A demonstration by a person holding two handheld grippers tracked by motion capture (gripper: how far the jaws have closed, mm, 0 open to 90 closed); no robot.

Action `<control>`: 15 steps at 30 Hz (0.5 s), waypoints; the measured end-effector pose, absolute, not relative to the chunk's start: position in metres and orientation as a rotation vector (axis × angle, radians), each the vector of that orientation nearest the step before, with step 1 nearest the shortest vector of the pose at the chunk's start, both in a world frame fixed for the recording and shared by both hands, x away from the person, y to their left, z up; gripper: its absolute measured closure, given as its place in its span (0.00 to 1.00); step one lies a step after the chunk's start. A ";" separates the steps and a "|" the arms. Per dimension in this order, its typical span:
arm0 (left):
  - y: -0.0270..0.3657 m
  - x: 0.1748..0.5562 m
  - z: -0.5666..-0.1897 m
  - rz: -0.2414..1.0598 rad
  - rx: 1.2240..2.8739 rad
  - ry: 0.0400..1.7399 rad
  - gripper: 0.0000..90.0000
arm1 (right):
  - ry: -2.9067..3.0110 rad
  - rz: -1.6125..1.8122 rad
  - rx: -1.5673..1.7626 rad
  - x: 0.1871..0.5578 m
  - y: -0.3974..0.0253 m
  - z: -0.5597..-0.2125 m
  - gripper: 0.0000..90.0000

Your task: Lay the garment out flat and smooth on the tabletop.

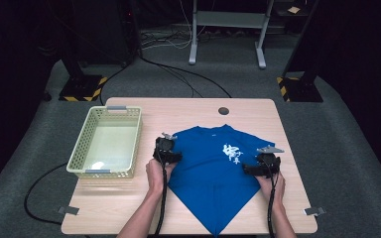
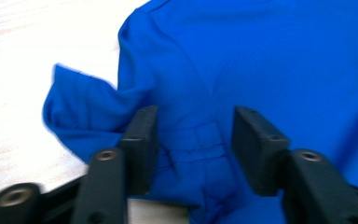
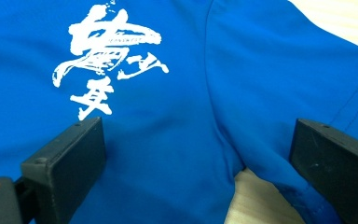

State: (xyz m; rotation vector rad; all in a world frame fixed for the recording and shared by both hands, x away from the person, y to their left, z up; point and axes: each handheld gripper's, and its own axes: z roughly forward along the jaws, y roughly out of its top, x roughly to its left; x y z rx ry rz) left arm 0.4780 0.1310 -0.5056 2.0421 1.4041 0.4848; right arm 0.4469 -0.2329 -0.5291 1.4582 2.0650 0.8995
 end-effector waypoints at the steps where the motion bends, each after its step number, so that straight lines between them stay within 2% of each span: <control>1: 0.133 0.476 -0.507 0.500 2.045 1.394 0.65 | 2.065 0.900 1.458 0.447 -0.233 -0.529 0.03; 4: 0.139 0.471 -0.507 0.526 2.023 1.389 0.78 | 2.065 0.900 1.458 0.447 -0.233 -0.529 0.04; 6: 0.141 0.470 -0.508 0.534 2.018 1.389 0.81 | 2.064 0.900 1.458 0.447 -0.233 -0.529 0.04; 15: 0.168 0.445 -0.509 0.587 1.989 1.433 0.76 | 2.063 0.899 1.460 0.447 -0.233 -0.529 0.04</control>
